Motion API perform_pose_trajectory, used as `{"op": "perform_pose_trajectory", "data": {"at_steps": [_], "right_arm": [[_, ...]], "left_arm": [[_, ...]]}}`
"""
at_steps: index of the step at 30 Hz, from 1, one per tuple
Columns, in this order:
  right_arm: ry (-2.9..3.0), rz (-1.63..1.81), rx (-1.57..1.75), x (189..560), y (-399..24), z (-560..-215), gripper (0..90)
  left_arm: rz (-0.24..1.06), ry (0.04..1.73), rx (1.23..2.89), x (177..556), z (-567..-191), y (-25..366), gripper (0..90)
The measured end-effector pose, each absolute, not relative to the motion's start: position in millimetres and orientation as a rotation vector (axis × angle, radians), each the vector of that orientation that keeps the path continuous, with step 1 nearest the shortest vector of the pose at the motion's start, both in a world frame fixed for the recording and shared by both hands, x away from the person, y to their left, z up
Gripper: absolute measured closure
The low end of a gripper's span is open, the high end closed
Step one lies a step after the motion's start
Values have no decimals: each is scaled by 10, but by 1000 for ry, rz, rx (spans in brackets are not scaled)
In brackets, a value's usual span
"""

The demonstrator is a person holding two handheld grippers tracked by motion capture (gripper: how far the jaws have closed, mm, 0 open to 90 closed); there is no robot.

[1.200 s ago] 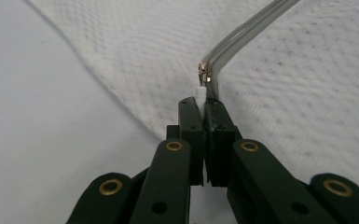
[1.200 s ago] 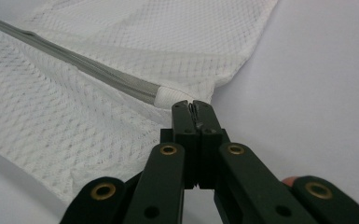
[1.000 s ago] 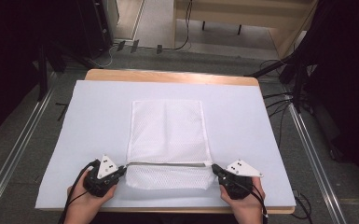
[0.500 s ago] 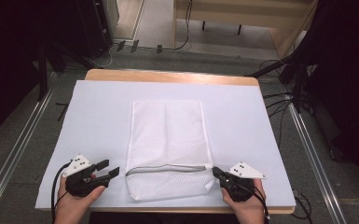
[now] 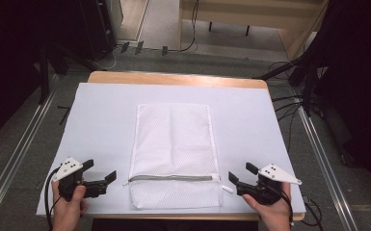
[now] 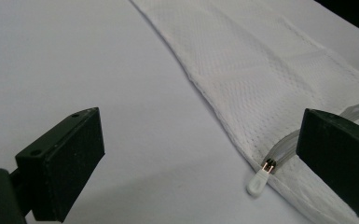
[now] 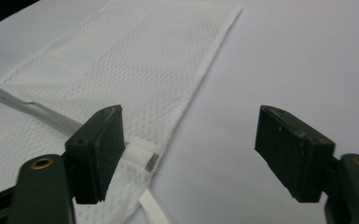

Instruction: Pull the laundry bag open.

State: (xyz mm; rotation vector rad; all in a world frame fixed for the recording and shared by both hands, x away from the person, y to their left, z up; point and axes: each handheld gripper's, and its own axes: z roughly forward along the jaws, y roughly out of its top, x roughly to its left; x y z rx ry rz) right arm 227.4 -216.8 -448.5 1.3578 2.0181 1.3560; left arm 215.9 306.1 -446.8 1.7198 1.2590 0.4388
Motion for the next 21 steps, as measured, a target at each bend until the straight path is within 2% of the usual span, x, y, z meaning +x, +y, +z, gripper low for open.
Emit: {"op": "perform_pose_trajectory", "data": {"at_steps": [4,21], "right_arm": [[2013,1349,1392,2326,-2365,-4501,148],[1874,1255,1527,2457,-3017,-4696,147]], "left_arm": [[464,1222,1712,2157,-4431,3123,0],[521,1276,1674,2219,-4458,3364,0]]}}
